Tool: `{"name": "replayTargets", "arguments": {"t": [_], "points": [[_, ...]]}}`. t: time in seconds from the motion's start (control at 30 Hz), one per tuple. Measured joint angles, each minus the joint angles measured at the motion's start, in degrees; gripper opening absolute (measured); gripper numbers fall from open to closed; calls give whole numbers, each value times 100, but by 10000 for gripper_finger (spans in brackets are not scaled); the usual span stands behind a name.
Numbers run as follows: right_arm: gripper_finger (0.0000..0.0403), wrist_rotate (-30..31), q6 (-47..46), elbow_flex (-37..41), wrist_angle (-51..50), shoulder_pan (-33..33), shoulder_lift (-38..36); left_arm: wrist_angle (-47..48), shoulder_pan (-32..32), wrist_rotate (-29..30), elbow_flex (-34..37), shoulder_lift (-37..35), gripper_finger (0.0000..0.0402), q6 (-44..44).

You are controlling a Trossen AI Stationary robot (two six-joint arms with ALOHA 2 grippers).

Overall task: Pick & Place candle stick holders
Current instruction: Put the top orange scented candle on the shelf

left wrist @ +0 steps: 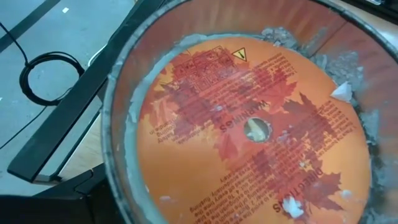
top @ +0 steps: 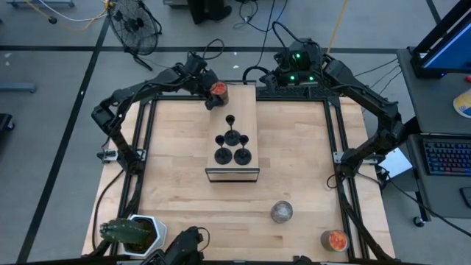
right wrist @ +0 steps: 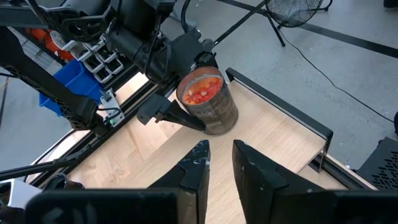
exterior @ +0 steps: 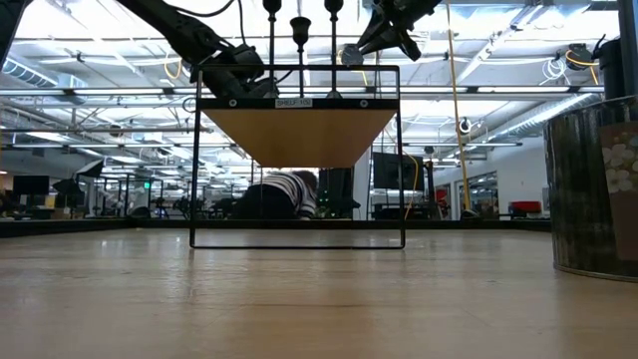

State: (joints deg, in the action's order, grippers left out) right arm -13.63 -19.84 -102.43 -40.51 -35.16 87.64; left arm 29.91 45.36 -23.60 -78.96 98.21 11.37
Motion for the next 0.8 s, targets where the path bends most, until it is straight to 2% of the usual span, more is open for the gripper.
{"name": "replayTargets", "arguments": {"t": [0.47,0.8], "points": [[61,-2,-2,0,-2,0,0,-25,-2,300,0,0,397,-112],[61,-1,-2,0,-2,0,0,-22,0,270,-2,0,397,-118]]}}
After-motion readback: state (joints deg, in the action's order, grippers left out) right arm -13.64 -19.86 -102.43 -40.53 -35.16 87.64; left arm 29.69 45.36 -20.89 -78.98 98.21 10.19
